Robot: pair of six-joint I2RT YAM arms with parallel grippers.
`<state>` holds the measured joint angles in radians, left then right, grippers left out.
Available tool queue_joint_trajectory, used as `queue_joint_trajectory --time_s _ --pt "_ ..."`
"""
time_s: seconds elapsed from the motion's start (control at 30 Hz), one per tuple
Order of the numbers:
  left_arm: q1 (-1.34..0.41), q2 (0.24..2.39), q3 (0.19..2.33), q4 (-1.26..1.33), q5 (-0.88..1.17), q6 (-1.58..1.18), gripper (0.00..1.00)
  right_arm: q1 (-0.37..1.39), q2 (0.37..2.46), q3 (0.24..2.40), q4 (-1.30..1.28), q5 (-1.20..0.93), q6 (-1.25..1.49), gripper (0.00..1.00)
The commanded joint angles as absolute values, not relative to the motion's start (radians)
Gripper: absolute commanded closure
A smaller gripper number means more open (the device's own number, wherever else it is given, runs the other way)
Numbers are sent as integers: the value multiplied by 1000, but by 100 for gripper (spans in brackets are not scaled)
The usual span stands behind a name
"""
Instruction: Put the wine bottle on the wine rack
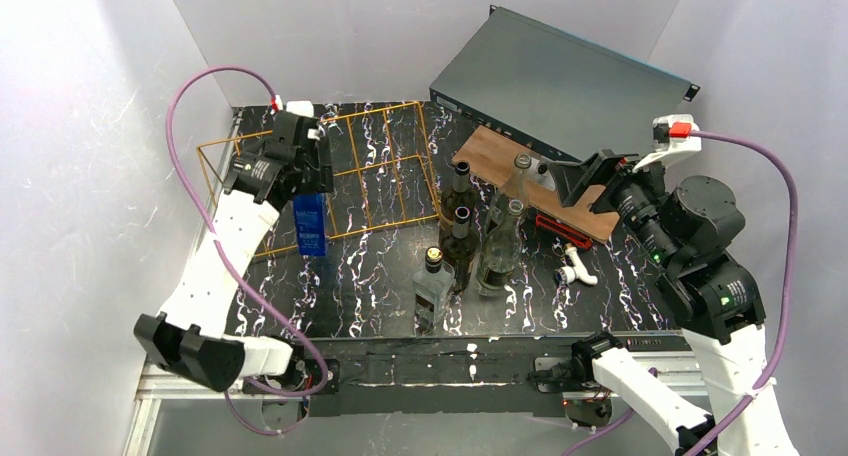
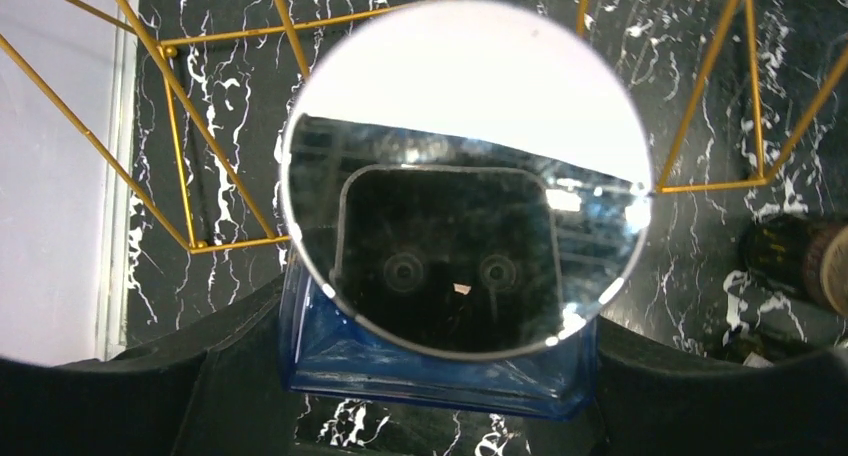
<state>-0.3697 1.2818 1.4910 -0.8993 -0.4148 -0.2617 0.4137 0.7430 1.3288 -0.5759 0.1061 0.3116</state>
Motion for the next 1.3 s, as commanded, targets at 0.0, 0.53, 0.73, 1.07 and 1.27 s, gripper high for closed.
queue_joint_trajectory --time_s 0.0,0.53,0.73,1.07,1.27 --pt "-247 1314 1569 -806 -334 -253 100 413 762 1374 -553 107 313 0" --pt "-136 1505 1668 -799 -254 -301 100 413 766 1392 -561 103 337 0" --pt "-130 1514 1666 -828 -271 -318 100 412 783 1391 -540 85 359 0" --pt "-121 1552 1709 -900 -259 -331 100 413 802 1388 -514 58 376 0" --pt "-97 1631 1743 -934 -261 -330 100 413 785 1378 -519 58 374 0"
